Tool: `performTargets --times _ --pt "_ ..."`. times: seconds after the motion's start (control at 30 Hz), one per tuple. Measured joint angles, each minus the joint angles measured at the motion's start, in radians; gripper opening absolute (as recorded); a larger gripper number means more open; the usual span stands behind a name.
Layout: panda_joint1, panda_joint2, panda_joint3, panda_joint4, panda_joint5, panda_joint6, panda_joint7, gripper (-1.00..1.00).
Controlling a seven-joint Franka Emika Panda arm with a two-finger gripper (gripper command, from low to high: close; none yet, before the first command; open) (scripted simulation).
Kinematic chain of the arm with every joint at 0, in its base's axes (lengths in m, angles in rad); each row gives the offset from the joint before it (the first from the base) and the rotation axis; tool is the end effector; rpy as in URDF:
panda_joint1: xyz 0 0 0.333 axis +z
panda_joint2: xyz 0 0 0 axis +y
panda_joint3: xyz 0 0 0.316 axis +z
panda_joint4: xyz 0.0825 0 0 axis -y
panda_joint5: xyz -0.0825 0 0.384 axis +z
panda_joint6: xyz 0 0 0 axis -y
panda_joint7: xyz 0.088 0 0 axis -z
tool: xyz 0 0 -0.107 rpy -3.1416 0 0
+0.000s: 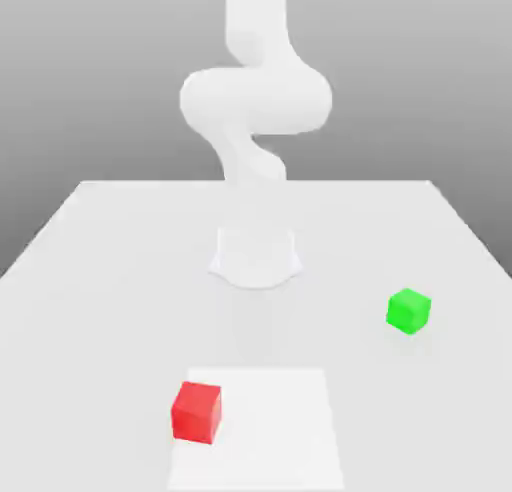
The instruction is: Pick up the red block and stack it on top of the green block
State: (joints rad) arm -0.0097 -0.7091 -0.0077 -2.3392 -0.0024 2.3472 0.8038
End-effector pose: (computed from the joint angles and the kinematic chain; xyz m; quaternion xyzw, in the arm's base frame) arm 0.3816 -0.0076 0.6633 -0.8588 0.3733 -0.3235 0.1359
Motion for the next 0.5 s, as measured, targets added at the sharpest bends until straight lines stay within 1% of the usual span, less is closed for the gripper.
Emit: performTargets --times 0.5 --pt "-0.052 0.55 -0.061 -0.237 -0.001 0.286 0.013 0.0"
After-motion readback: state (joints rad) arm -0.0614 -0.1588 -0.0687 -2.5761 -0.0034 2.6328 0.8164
